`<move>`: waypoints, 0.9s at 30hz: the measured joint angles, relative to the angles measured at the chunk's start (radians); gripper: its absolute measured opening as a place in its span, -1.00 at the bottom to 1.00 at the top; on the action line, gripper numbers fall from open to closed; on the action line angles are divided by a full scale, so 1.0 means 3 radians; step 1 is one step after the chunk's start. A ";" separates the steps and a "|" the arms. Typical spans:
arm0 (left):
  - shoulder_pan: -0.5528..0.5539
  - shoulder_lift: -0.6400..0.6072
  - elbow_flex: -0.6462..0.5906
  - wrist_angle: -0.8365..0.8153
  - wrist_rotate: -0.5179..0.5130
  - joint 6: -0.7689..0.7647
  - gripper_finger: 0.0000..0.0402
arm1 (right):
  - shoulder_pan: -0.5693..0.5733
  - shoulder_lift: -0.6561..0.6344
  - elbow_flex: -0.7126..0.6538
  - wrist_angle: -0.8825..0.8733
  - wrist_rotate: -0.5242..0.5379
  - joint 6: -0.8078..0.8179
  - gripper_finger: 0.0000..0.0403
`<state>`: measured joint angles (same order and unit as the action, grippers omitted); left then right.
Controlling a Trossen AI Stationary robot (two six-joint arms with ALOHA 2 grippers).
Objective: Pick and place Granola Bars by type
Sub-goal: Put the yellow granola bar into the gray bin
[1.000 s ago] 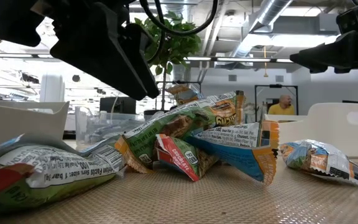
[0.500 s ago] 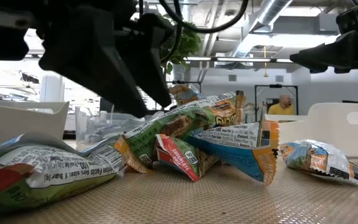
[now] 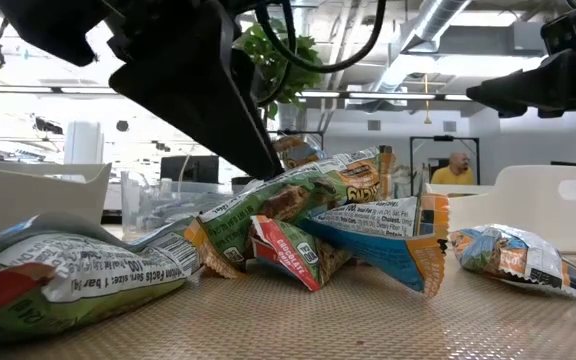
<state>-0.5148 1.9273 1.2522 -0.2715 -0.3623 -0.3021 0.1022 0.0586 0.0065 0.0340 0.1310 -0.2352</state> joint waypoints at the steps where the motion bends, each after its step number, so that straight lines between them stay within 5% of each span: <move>1: 0.0000 0.0022 0.0000 0.0055 0.0032 -0.0032 -0.02 | 0.0000 0.0001 0.0001 0.0001 0.0000 0.0000 -0.15; 5: 0.0001 0.0141 0.0020 0.0283 0.0283 0.0011 -0.02 | -0.0001 0.0000 0.0000 0.0000 0.0000 0.0000 -0.15; 20: 0.0035 0.0239 0.0048 0.0305 0.0133 -0.0065 -0.04 | 0.0000 0.0067 0.0000 -0.0003 -0.0001 0.0000 -0.15; 27: 0.0036 0.0239 0.0048 0.0266 0.0128 -0.0075 -0.40 | 0.0001 0.0064 0.0000 -0.0002 -0.0001 0.0000 -0.15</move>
<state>-0.5041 1.9991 1.2666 -0.1916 -0.3238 -0.3244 0.1024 0.0776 0.0066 0.0334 0.1307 -0.2352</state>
